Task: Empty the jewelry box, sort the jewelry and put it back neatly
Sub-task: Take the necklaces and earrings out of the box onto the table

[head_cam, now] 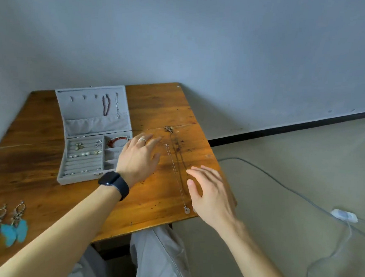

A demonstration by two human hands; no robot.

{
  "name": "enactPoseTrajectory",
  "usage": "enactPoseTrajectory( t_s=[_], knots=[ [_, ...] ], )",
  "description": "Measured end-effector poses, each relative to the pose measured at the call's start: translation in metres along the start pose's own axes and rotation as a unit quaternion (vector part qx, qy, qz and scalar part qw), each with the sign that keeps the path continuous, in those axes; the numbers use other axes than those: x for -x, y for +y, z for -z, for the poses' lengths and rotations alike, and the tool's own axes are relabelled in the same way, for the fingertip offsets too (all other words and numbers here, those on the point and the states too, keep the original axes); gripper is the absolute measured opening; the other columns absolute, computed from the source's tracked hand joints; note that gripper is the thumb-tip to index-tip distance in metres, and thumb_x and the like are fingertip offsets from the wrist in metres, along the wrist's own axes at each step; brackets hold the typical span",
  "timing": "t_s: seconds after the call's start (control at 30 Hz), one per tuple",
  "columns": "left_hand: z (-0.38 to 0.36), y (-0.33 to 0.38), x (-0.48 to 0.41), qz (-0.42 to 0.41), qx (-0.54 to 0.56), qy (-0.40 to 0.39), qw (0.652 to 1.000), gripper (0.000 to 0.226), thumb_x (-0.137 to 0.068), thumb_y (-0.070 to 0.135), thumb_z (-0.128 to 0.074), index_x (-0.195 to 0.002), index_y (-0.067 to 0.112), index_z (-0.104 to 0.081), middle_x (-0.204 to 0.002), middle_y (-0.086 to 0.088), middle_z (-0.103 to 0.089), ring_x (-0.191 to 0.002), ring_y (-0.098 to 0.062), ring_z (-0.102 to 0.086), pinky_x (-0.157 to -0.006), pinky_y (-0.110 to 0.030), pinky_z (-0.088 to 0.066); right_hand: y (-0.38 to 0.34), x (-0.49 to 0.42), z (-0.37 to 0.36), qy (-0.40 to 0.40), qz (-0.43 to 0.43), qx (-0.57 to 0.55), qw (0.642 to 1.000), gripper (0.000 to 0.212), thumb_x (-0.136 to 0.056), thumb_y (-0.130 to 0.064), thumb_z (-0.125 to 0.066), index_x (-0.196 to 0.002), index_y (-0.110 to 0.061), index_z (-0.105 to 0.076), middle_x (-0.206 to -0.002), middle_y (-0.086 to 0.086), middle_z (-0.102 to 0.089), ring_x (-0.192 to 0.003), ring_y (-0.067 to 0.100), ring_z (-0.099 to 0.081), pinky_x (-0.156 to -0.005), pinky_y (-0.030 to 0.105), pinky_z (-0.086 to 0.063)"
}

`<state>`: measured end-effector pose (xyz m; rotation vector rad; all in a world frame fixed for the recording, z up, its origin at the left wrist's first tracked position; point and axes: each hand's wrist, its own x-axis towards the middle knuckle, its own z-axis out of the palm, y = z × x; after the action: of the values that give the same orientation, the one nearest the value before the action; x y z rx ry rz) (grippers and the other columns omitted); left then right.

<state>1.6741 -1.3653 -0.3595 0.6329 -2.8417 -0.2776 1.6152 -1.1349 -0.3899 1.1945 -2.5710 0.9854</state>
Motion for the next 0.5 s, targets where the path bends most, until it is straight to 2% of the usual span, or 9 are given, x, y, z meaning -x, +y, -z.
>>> enactPoseTrajectory(
  t_s=[0.17, 0.5],
  knots=[
    [0.012, -0.020, 0.040, 0.023, -0.018, 0.027, 0.999, 0.052, -0.098, 0.041, -0.050, -0.148, 0.034, -0.042, -0.155, -0.001, -0.042, -0.146, -0.025, -0.031, -0.117, -0.044, -0.027, -0.026, -0.037, -0.013, -0.037, 0.044, 0.038, 0.998, 0.035, -0.100, -0.031, -0.047, -0.130, -0.024, -0.063, -0.135, -0.007, -0.062, -0.135, 0.014, -0.044, -0.112, 0.036, -0.039],
    [0.035, -0.080, 0.060, 0.108, -0.023, 0.048, 0.993, 0.053, -0.097, 0.041, -0.046, -0.149, 0.040, -0.038, -0.157, 0.002, -0.039, -0.148, -0.023, -0.027, -0.119, -0.042, -0.024, -0.097, -0.107, -0.047, -0.069, 0.130, 0.076, 0.986, 0.035, -0.099, -0.030, -0.050, -0.131, -0.024, -0.062, -0.134, -0.008, -0.063, -0.132, 0.015, -0.047, -0.107, 0.033, -0.041]
  ],
)
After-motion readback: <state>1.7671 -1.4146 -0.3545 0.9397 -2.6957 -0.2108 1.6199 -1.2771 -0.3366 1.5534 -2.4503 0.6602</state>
